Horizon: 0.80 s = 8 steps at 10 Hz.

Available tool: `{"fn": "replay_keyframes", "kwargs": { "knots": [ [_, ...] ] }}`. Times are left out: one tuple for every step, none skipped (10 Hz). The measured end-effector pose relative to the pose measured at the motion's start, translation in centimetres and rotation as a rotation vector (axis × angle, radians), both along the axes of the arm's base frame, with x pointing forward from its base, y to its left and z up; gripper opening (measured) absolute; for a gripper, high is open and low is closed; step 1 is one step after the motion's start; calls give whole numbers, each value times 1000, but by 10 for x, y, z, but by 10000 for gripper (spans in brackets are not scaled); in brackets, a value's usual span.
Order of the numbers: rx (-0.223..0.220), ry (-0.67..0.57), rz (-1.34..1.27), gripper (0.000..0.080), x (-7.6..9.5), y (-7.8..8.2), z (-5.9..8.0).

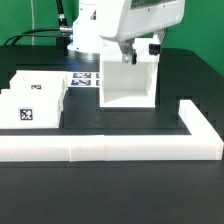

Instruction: Assemble drawer

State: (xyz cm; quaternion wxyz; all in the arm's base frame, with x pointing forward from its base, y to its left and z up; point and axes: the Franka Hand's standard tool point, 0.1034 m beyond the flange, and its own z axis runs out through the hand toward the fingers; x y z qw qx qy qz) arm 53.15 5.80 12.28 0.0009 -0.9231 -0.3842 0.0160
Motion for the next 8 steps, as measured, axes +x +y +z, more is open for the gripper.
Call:
{"fn": "replay_keyframes", "kwargs": {
  "knots": [
    [-21, -1, -90, 650, -19, 9, 8],
    [-34, -9, -145, 650, -30, 18, 15],
    [-36, -14, -143, 650, -41, 21, 19],
    [-36, -11, -142, 650, -41, 19, 18],
    [-36, -9, -144, 650, -40, 19, 16],
    [-36, -9, -143, 650, -40, 19, 16],
    [-36, -9, -145, 650, -40, 18, 16],
    [-31, -37, -205, 650, -40, 16, 16]
  ]
}}
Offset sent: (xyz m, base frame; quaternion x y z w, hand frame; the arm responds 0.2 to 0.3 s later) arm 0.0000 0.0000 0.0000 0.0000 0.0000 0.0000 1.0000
